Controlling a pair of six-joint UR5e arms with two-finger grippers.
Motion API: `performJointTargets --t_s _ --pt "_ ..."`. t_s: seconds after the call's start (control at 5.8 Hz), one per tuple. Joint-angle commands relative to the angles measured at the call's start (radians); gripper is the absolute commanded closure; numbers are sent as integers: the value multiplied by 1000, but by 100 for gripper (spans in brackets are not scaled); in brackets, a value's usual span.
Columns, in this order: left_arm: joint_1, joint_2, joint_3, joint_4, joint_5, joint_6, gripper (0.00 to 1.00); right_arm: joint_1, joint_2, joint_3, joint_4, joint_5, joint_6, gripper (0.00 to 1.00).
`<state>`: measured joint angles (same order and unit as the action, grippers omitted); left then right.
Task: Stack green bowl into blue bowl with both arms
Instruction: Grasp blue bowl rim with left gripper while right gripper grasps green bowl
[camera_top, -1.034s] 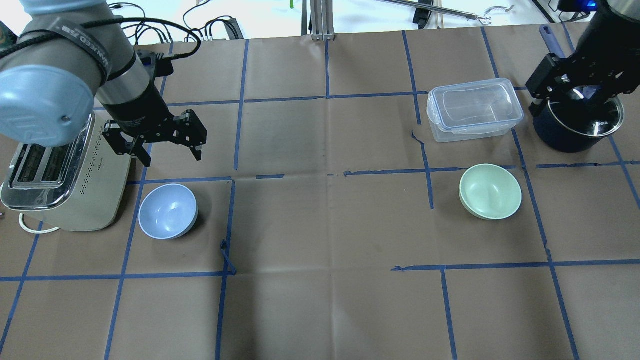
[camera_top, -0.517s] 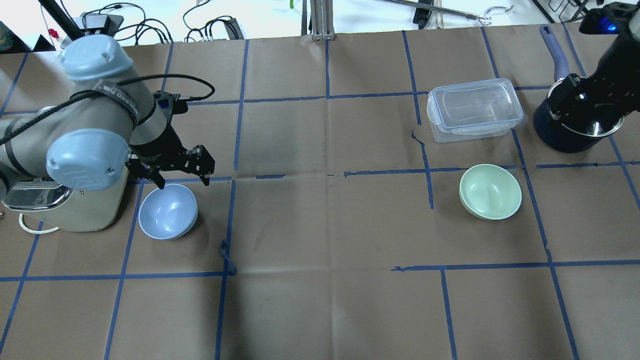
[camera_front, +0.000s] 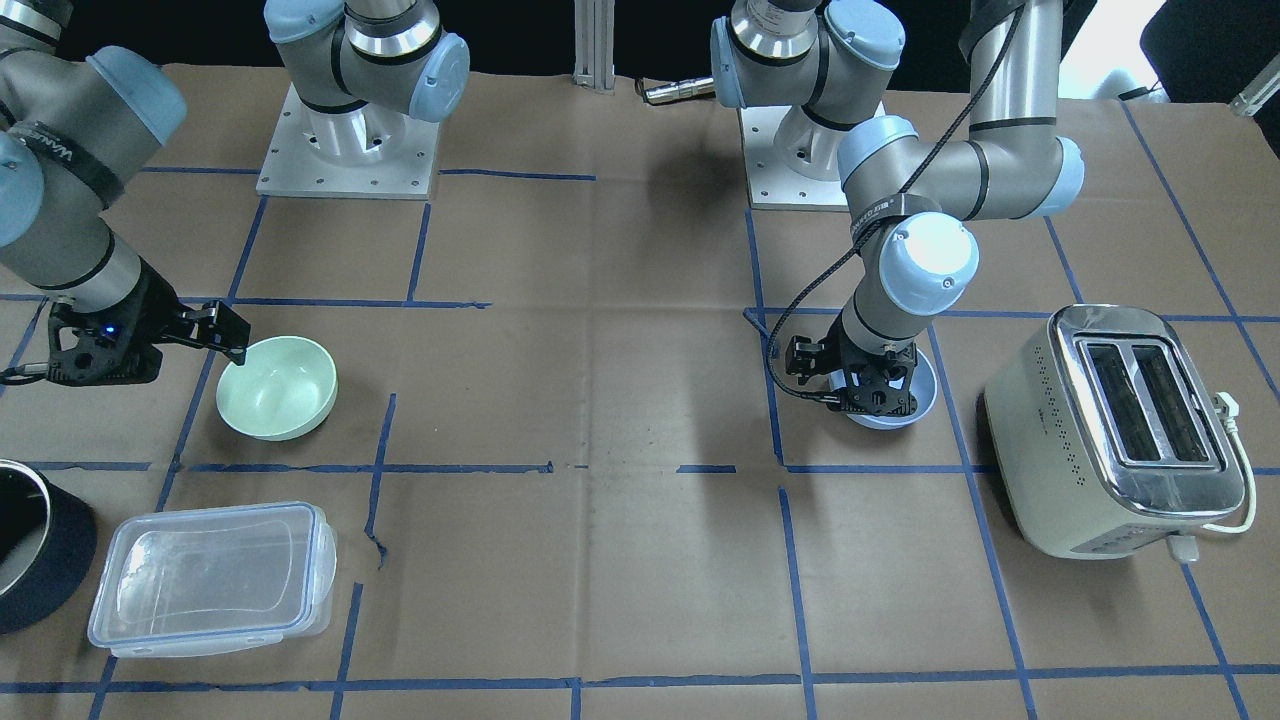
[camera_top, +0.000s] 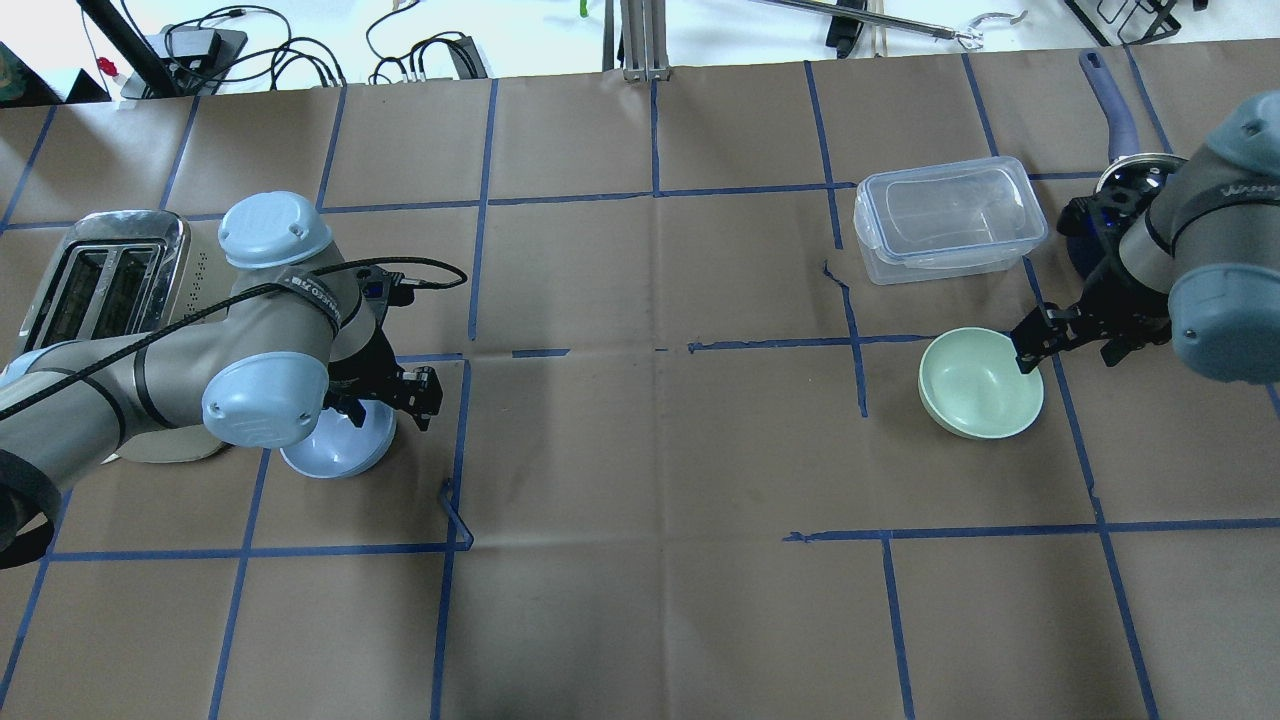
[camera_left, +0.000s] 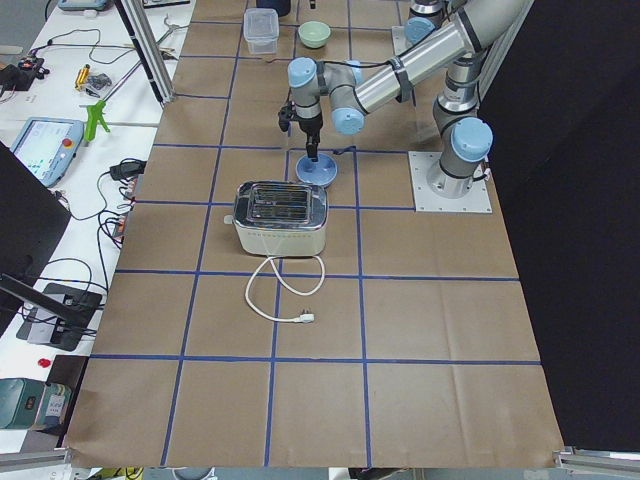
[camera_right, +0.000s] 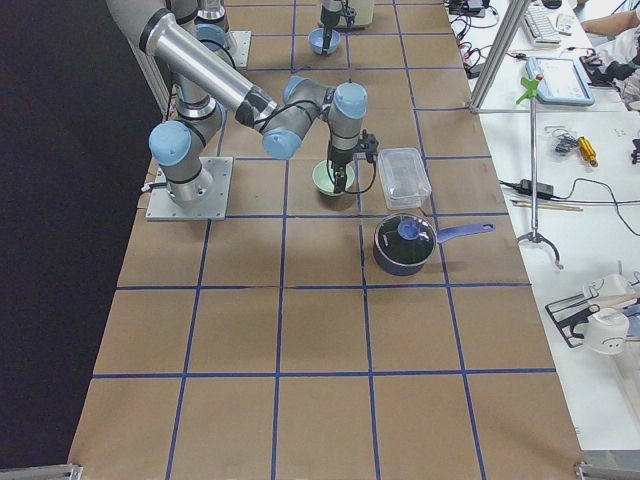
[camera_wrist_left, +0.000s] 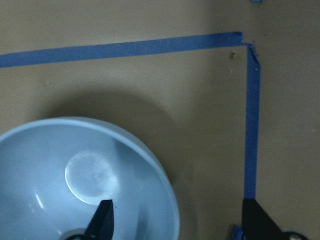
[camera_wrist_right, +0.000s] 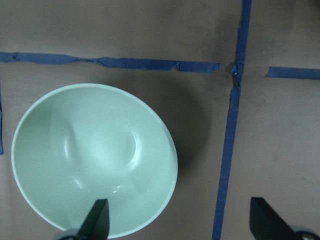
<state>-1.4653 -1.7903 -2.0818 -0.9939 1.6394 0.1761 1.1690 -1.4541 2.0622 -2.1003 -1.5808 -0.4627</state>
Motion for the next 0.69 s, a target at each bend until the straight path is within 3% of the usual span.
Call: performJointTargets --t_s 0.0,0.17,0.34,0.52 --pt "-1 -9 6 6 3 -3 93 0 55 62 -93 5 -2 0" --pt "-1 -3 6 8 3 -4 96 0 69 65 -102 1 -2 0" --pt "-6 8 8 9 3 2 98 0 67 65 -102 1 -1 14" --pt "-30 11 38 9 3 -18 99 0 67 64 -101 -1 10 63"
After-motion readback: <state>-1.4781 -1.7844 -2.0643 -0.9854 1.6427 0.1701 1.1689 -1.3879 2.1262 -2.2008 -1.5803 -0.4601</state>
